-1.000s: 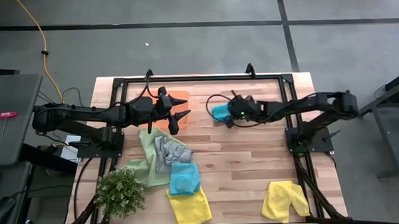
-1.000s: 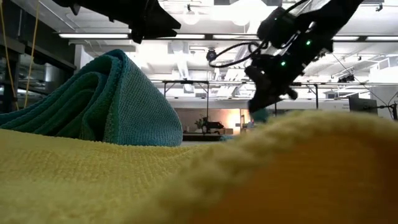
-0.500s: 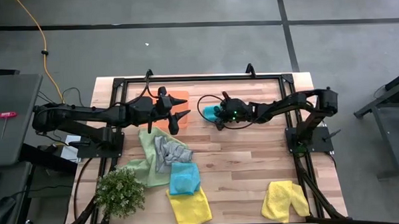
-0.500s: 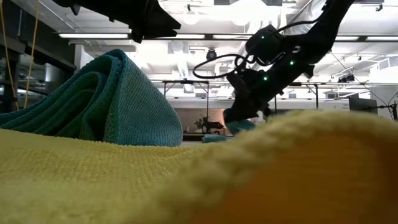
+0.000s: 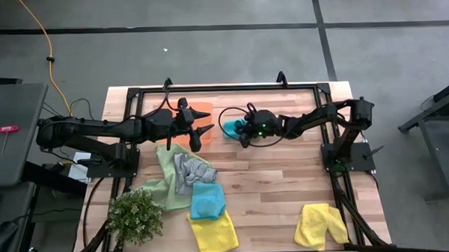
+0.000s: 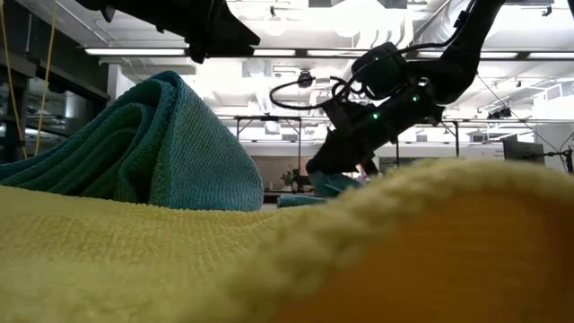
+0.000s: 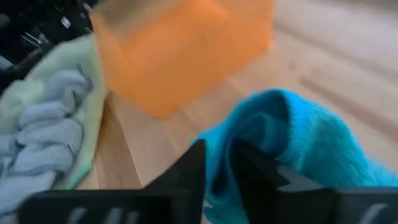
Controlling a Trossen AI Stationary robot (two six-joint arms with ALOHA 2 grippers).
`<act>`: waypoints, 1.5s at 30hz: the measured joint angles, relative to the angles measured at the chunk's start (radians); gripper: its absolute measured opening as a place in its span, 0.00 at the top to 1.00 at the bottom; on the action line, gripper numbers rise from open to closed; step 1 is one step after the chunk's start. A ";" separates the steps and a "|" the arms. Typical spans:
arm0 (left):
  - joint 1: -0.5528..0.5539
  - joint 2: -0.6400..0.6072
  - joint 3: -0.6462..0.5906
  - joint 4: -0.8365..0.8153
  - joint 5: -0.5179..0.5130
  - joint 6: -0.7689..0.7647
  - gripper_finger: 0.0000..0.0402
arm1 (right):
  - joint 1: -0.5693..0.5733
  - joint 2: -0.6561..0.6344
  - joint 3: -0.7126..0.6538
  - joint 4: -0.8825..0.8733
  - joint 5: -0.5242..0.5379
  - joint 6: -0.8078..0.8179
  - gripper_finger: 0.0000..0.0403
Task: Fold microfiber towels
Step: Fold the top blue microfiber cloth, then put the blue microfiber cloth into the orange bin
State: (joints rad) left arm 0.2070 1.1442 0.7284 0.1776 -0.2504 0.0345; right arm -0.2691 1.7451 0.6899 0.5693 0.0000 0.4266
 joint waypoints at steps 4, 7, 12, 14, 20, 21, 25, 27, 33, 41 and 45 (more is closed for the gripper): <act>0.000 0.000 0.000 -0.001 0.000 0.030 0.51 | -0.008 0.000 0.000 0.099 0.011 -0.065 0.63; 0.000 0.000 0.000 -0.002 0.000 0.033 0.51 | -0.018 -0.005 0.000 0.145 0.003 -0.136 0.55; 0.000 0.000 0.000 -0.033 0.000 0.063 0.51 | -0.028 -0.051 -0.008 0.122 0.002 -0.280 0.50; 0.000 0.005 -0.002 -0.042 0.008 0.116 0.51 | -0.034 -0.080 -0.034 0.116 0.019 -0.308 0.49; 0.058 0.073 -0.142 0.267 0.165 0.199 0.51 | -0.081 -0.235 -0.236 0.213 0.110 -0.338 0.49; 0.078 0.078 -0.165 0.328 0.188 0.192 0.51 | -0.092 -0.266 -0.277 0.239 0.114 -0.338 0.49; 0.175 0.061 -0.233 0.436 0.317 0.139 0.51 | -0.128 -0.379 -0.400 0.328 0.115 -0.338 0.49; 0.233 0.050 -0.273 0.498 0.400 0.113 0.51 | -0.137 -0.423 -0.433 0.358 0.104 -0.340 0.49; 0.385 0.050 -0.400 0.702 0.535 -0.001 0.51 | -0.139 -0.492 -0.456 0.365 0.099 -0.342 0.49; 0.418 0.050 -0.411 0.708 0.516 -0.032 0.51 | -0.132 -0.488 -0.387 0.262 -0.030 -0.298 0.49; 0.394 0.050 -0.399 0.708 0.513 -0.049 0.51 | -0.112 -0.488 -0.370 0.250 -0.038 -0.333 0.49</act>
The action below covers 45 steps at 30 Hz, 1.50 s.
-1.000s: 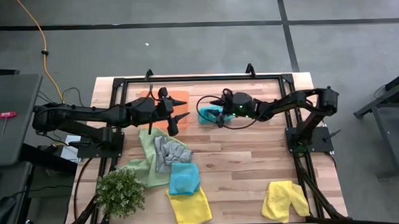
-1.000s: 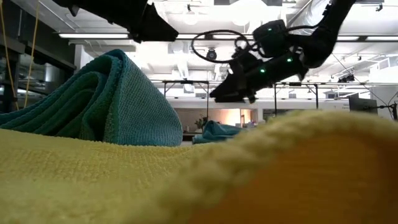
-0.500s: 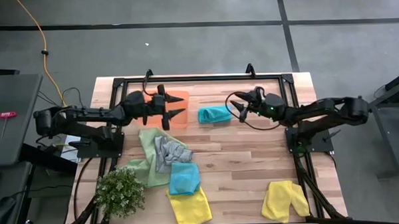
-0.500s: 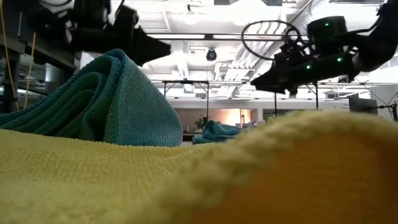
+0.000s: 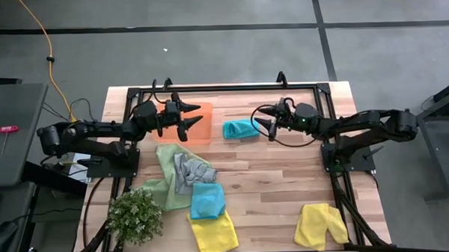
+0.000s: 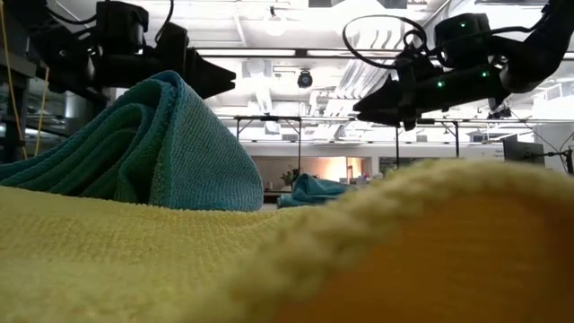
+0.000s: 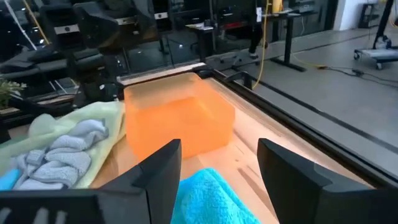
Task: Fold microfiber towels
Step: Put the blue microfiber cloth into the orange bin
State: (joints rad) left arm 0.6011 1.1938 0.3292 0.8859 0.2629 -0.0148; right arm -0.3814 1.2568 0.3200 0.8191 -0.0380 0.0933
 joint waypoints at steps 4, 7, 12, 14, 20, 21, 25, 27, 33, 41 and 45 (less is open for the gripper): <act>-0.031 0.000 0.002 -0.006 -0.005 0.024 0.51 | 0.024 0.000 0.007 -0.002 0.000 -0.027 0.49; -0.052 0.000 0.003 -0.008 -0.018 0.026 0.51 | 0.037 0.000 0.007 -0.020 0.000 -0.066 0.49; -0.110 0.000 0.108 -0.253 -0.151 0.045 0.51 | 0.043 0.000 0.007 -0.031 0.000 -0.094 0.49; -0.144 0.009 0.176 -0.426 -0.231 0.066 0.51 | 0.042 0.000 0.007 -0.030 0.000 -0.094 0.49; -0.235 0.151 0.316 -0.575 -0.348 0.099 0.51 | 0.043 0.000 0.007 -0.030 0.000 -0.094 0.49; -0.245 0.182 0.332 -0.573 -0.345 0.112 0.51 | 0.043 0.000 0.007 -0.031 0.000 -0.092 0.49; -0.269 0.318 0.406 -0.576 -0.342 0.157 0.51 | 0.043 0.000 0.007 -0.041 0.000 -0.093 0.49; -0.274 0.379 0.448 -0.577 -0.342 0.157 0.51 | 0.043 0.000 0.007 -0.051 0.000 -0.092 0.49; -0.275 0.541 0.573 -0.573 -0.347 0.138 0.51 | 0.043 0.001 0.007 -0.077 0.000 -0.091 0.49; -0.275 0.641 0.641 -0.576 -0.358 0.097 0.51 | 0.043 0.001 0.007 -0.075 0.003 -0.072 0.49; -0.275 0.647 0.645 -0.554 -0.419 0.088 0.51 | 0.043 0.001 0.007 -0.075 0.011 -0.073 0.49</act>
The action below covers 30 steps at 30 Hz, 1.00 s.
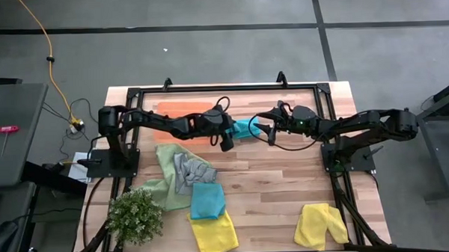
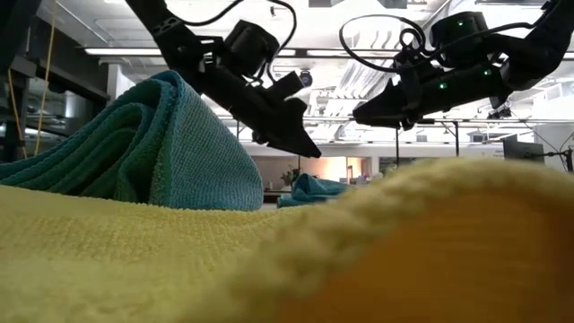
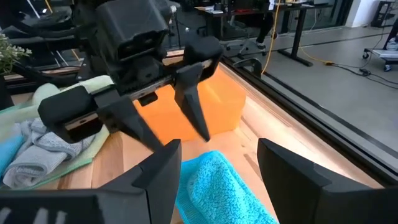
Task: Fold microfiber towels
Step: Put the blue microfiber cloth into the orange bin
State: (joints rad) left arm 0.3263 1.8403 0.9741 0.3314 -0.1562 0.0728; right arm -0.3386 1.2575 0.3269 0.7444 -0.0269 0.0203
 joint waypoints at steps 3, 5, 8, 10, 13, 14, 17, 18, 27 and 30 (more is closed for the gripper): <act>0.000 0.000 0.000 0.045 -0.083 -0.054 0.51 | 0.000 0.000 0.000 0.001 0.000 0.005 0.49; 0.002 0.000 0.000 0.067 -0.110 -0.070 0.51 | 0.000 0.000 0.000 0.001 0.000 0.005 0.49; 0.004 0.005 0.001 0.090 -0.119 -0.070 0.51 | 0.000 0.000 0.000 0.000 0.000 0.005 0.49; 0.004 0.018 0.001 0.098 -0.115 -0.070 0.51 | 0.000 0.000 0.000 0.000 0.000 0.005 0.49; 0.006 0.050 0.001 0.128 -0.085 -0.066 0.51 | 0.000 0.000 0.000 0.001 0.000 0.012 0.49; 0.008 0.065 0.001 0.138 -0.069 -0.064 0.52 | 0.000 0.000 0.000 0.002 0.000 0.021 0.49; 0.014 0.113 0.019 0.151 -0.065 -0.063 0.55 | 0.000 0.000 0.000 0.011 0.000 0.025 0.49; 0.014 0.127 0.032 0.147 -0.065 -0.065 0.57 | 0.000 0.000 0.000 0.013 0.000 0.025 0.49; 0.013 0.234 0.153 -0.014 -0.070 -0.062 0.94 | 0.000 0.000 -0.001 0.021 0.000 0.026 0.49; 0.014 0.242 0.162 -0.042 -0.068 -0.068 0.98 | 0.000 0.000 -0.001 0.022 0.000 0.028 0.49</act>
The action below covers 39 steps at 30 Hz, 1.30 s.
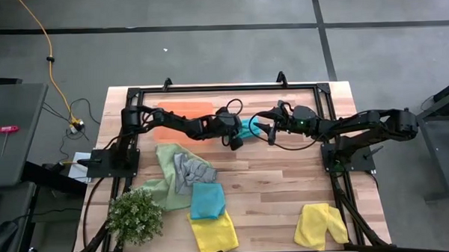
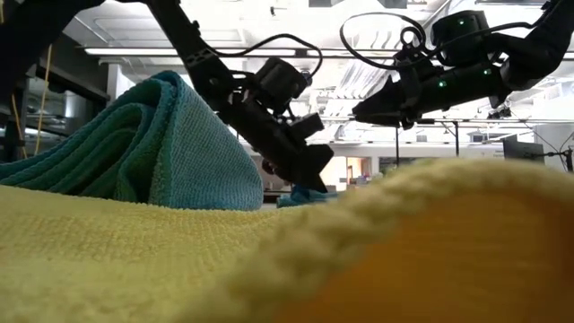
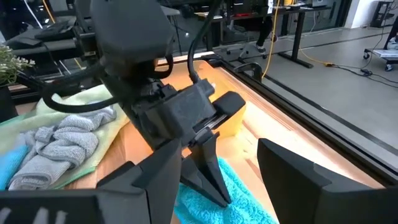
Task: Fold microfiber towels
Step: Put the blue microfiber cloth into the orange bin
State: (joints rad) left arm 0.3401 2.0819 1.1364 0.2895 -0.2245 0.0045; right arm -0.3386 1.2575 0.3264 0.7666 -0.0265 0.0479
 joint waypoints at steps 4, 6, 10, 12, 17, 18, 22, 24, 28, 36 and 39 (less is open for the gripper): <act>0.000 0.000 0.001 -0.011 0.001 0.006 0.96 | 0.000 0.000 0.000 0.000 0.000 0.000 0.49; 0.000 0.000 0.001 -0.012 0.004 -0.001 0.96 | 0.000 0.000 0.000 0.000 0.000 0.009 0.49; -0.001 0.000 0.001 -0.011 0.004 -0.001 0.97 | 0.000 0.000 0.000 0.000 0.000 0.015 0.49; -0.001 0.000 0.001 -0.010 0.004 0.001 0.97 | 0.000 0.000 0.000 0.001 0.000 0.015 0.49; -0.001 0.000 0.001 -0.009 0.005 0.009 0.96 | 0.000 0.000 0.000 0.001 0.000 0.015 0.49; -0.001 0.000 0.001 -0.009 0.005 0.011 0.95 | 0.000 0.000 0.000 0.001 0.000 0.015 0.49; -0.001 -0.010 0.000 -0.010 0.004 0.017 0.86 | 0.000 0.000 0.000 0.001 0.000 0.015 0.49; -0.001 -0.024 0.000 -0.007 0.004 0.034 0.81 | 0.000 0.000 0.000 0.001 0.000 0.004 0.49; -0.002 -0.044 0.000 -0.006 0.004 0.045 0.68 | 0.000 0.000 0.000 0.001 0.000 0.000 0.49; -0.002 -0.114 0.000 -0.102 -0.004 0.081 0.49 | 0.000 0.000 0.000 0.000 0.000 -0.002 0.49; -0.002 -0.181 0.000 -0.156 -0.010 0.078 0.46 | 0.000 0.000 0.000 -0.001 0.000 -0.001 0.49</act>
State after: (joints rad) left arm 0.3378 1.9005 1.1366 0.1333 -0.2350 0.0820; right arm -0.3382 1.2575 0.3264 0.7655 -0.0269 0.0472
